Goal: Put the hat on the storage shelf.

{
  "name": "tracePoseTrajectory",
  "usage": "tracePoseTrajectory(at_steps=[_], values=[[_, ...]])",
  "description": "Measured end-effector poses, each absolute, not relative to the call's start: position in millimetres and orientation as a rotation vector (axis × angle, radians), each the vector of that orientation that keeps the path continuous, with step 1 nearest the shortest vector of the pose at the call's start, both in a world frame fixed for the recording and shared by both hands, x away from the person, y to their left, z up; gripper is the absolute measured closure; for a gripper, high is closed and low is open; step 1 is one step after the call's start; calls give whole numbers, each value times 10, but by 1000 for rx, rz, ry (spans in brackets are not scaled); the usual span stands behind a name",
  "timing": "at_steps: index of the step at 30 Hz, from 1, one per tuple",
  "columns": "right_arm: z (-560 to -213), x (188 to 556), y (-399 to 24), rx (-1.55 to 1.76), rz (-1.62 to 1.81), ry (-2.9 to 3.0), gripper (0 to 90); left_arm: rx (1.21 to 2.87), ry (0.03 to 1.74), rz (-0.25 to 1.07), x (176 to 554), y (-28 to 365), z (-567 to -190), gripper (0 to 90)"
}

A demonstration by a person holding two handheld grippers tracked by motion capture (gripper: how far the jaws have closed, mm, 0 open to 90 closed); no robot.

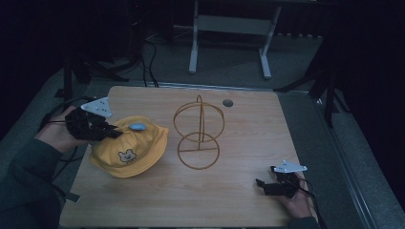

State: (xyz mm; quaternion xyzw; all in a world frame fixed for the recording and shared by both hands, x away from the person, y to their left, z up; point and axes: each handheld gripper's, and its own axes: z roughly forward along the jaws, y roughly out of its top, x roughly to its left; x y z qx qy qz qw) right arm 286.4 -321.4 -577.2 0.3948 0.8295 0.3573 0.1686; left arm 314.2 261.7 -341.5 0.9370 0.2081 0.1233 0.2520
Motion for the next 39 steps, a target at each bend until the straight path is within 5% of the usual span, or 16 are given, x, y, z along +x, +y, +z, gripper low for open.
tracePoseTrajectory(at_steps=[39], values=[[-5772, 2863, -3214, 1122, 1016, 2359, 145, 2476, 563, 416, 3243, 2661, -3034, 836]])
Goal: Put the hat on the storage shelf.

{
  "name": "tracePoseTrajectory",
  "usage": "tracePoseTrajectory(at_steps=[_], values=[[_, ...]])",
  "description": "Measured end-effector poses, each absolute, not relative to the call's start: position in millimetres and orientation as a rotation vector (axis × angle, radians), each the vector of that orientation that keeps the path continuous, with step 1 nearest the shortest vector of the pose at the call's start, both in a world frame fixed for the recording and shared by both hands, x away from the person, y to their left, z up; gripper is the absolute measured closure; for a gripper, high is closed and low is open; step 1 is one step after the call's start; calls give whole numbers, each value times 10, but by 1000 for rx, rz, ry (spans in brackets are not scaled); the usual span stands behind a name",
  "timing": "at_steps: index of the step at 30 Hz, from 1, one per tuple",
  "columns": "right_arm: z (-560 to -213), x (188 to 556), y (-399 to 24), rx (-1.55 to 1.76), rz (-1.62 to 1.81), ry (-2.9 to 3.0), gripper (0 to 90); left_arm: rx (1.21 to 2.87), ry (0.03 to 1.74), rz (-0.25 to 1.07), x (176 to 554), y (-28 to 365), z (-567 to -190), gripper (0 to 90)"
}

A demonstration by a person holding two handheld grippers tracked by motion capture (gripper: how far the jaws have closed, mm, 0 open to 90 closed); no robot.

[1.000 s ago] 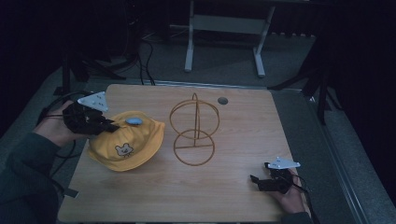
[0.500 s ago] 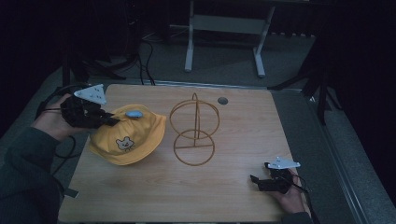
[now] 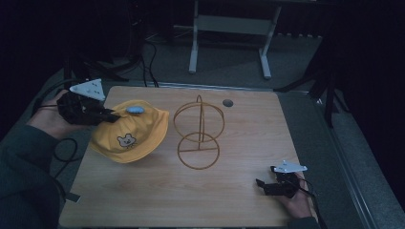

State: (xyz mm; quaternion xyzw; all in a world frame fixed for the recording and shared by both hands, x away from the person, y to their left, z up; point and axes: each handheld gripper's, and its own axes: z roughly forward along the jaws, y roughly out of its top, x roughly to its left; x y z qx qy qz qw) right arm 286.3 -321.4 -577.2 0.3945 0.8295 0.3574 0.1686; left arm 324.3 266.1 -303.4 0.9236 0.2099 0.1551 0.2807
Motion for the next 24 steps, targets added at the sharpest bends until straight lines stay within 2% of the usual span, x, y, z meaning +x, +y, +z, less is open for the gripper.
tracePoseTrajectory(at_steps=[24], values=[[-5773, 2862, -3216, 1119, 1016, 2360, 144, 2422, 552, 451, 3327, 2629, -2817, 837]])
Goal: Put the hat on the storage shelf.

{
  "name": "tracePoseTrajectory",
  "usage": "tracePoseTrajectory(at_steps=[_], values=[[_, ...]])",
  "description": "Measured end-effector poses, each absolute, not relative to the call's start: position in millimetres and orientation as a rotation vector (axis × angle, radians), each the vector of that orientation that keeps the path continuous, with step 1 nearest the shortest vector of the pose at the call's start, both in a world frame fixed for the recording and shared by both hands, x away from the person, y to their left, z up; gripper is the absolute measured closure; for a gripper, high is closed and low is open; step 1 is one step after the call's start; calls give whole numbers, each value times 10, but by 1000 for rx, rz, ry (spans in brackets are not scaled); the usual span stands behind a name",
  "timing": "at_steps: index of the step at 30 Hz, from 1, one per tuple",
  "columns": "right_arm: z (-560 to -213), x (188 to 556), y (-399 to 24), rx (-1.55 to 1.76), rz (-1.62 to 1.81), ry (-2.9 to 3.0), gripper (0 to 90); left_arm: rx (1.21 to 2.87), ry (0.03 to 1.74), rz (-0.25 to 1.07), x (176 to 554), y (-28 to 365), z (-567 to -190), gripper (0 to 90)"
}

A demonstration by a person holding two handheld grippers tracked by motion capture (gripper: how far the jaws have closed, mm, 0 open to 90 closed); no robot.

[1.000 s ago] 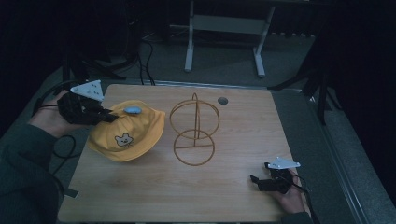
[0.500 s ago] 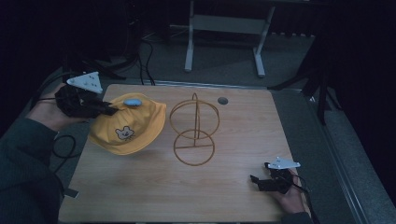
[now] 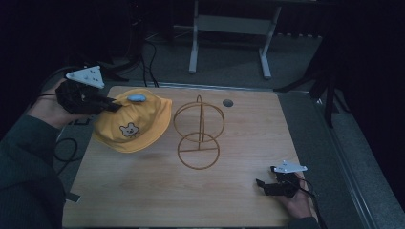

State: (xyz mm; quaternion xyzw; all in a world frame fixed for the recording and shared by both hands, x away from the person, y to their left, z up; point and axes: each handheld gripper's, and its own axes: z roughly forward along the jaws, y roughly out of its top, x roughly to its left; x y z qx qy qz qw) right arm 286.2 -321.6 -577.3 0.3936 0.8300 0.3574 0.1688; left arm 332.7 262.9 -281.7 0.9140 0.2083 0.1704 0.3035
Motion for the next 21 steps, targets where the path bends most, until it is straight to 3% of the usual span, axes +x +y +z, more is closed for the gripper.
tracePoseTrajectory(at_steps=[21], values=[[-5772, 2859, -3215, 1121, 1017, 2360, 145, 2401, 532, 458, 3413, 2528, -2666, 837]])
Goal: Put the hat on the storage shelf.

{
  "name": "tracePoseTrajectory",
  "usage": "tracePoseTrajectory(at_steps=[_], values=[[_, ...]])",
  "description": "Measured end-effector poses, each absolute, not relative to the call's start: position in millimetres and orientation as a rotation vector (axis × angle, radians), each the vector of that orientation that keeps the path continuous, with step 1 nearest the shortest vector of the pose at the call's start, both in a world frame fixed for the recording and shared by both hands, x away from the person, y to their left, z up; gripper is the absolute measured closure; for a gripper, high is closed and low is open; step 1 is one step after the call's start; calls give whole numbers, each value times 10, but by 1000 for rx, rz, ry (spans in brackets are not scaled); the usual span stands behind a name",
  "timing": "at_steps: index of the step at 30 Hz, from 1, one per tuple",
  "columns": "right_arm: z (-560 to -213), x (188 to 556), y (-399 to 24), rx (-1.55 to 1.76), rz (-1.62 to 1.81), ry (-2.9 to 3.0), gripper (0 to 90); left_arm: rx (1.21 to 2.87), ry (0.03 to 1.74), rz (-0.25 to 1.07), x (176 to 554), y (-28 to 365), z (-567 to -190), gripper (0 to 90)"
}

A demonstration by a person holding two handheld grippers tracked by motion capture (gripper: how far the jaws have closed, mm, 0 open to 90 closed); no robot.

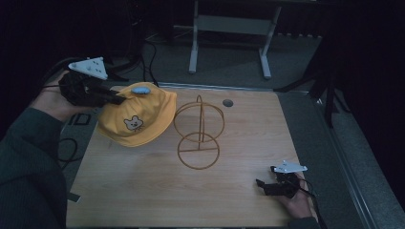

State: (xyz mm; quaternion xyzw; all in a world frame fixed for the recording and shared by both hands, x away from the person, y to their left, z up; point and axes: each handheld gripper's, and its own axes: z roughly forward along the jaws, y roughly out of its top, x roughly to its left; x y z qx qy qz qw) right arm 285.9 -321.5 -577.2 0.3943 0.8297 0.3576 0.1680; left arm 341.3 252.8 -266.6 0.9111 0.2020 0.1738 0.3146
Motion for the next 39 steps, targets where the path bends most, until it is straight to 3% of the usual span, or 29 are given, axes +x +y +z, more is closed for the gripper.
tracePoseTrajectory(at_steps=[39], values=[[-5773, 2859, -3216, 1122, 1017, 2361, 144, 2393, 445, 480, 3483, 2274, -2456, 836]])
